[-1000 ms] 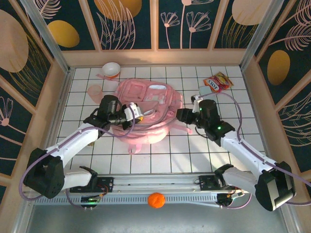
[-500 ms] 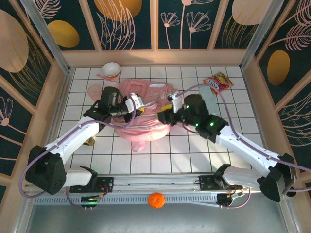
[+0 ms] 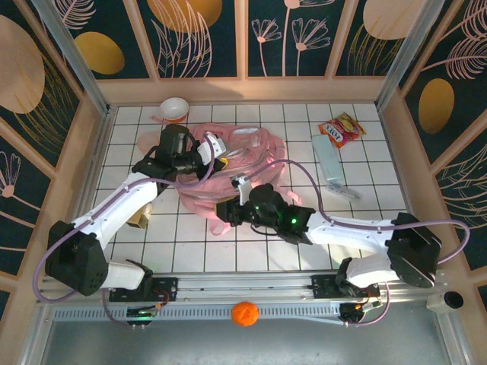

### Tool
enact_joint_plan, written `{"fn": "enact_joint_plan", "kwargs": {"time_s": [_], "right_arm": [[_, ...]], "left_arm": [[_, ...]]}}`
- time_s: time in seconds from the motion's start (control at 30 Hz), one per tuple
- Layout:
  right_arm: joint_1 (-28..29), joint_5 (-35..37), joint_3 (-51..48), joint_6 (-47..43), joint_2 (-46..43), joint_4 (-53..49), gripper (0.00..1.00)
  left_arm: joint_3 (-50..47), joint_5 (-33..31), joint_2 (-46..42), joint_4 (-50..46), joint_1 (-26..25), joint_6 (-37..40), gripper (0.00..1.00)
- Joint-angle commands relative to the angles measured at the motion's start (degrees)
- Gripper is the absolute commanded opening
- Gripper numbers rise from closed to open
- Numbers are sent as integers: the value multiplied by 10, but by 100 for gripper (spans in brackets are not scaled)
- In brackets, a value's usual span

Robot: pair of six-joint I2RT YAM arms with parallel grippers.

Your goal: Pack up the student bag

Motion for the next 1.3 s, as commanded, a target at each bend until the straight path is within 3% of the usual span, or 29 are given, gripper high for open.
{"fn": "enact_joint_plan", "kwargs": {"time_s": [0.0,0.27,0.47,0.6,0.63,0.7,0.77,0.8,0.9,1.07,1.27], "right_arm": [[-25,38,-37,63,13,-1,22],[-23,38,-58,48,7,-10,23],[-17,38,-39,-26,-53,-65,43],[-31,38,-36,-107,-140,-130,49],[-42,38,-33,-117,-163,-151,50],[-91,-33,-26,-146,-196,-185,53],[-157,-93,-14,-176,-213,-235,64],[-182,-111,-6,-203,-215,-258,64],[-241,-118,32,-309,-206,-325,65],[-306,-197,32,-558,-199,-339,65],[-392,-328,34,-737,-118,-340,64]], "left_arm": [[69,34,-18,38,2,5,0],[61,31,-36,27,2,18,0],[26,28,-47,22,2,46,0],[-7,40,-65,17,2,82,0],[-15,51,-70,12,2,94,0],[-29,81,-81,1,2,121,0],[-46,105,-95,-3,3,146,0],[-51,114,-102,-8,2,162,0],[-80,144,-129,-47,3,270,0],[-137,136,-183,-50,2,345,0],[-160,110,-207,-57,2,365,0]]}}
